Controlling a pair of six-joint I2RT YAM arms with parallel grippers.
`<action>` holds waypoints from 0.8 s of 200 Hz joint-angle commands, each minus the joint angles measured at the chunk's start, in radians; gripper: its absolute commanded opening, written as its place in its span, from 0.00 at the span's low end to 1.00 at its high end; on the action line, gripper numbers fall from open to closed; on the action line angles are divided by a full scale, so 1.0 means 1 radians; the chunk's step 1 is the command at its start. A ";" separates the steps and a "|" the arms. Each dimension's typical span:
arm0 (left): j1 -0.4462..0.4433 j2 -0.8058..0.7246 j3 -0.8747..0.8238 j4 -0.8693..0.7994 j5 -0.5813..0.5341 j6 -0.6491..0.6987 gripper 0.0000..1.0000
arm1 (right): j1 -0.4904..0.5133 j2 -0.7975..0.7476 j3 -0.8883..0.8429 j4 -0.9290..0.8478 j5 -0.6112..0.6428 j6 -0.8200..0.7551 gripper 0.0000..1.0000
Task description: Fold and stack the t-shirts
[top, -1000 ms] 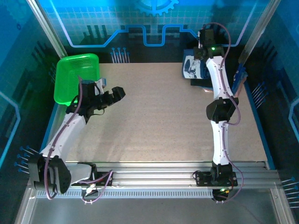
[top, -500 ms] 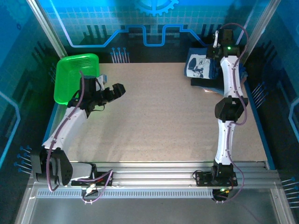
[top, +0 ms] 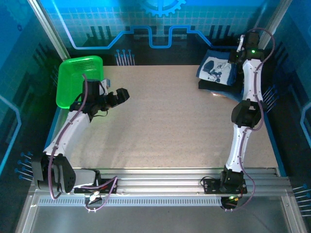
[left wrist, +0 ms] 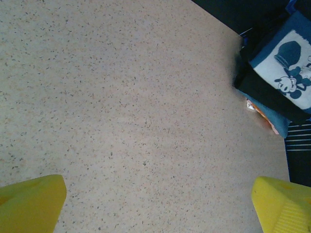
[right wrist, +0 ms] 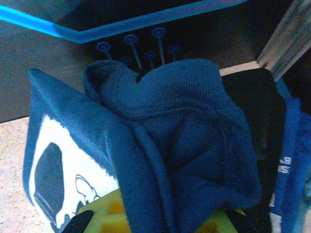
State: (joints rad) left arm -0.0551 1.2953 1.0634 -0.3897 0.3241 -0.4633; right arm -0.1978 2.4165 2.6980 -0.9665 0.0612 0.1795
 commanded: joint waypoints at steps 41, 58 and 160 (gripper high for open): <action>0.009 0.025 0.109 -0.133 -0.060 0.060 0.99 | -0.068 0.128 0.069 0.073 -0.045 -0.019 0.07; 0.009 0.034 0.120 -0.142 -0.062 0.060 0.99 | -0.073 0.164 0.073 0.094 -0.046 -0.004 0.30; 0.015 0.065 0.143 -0.055 -0.004 0.031 0.99 | -0.121 -0.527 -0.731 0.300 -0.032 0.201 1.00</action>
State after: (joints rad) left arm -0.0540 1.3624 1.2102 -0.5091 0.2928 -0.4225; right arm -0.3099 2.1986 2.2196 -0.8173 0.0551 0.3336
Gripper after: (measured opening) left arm 0.990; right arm 0.992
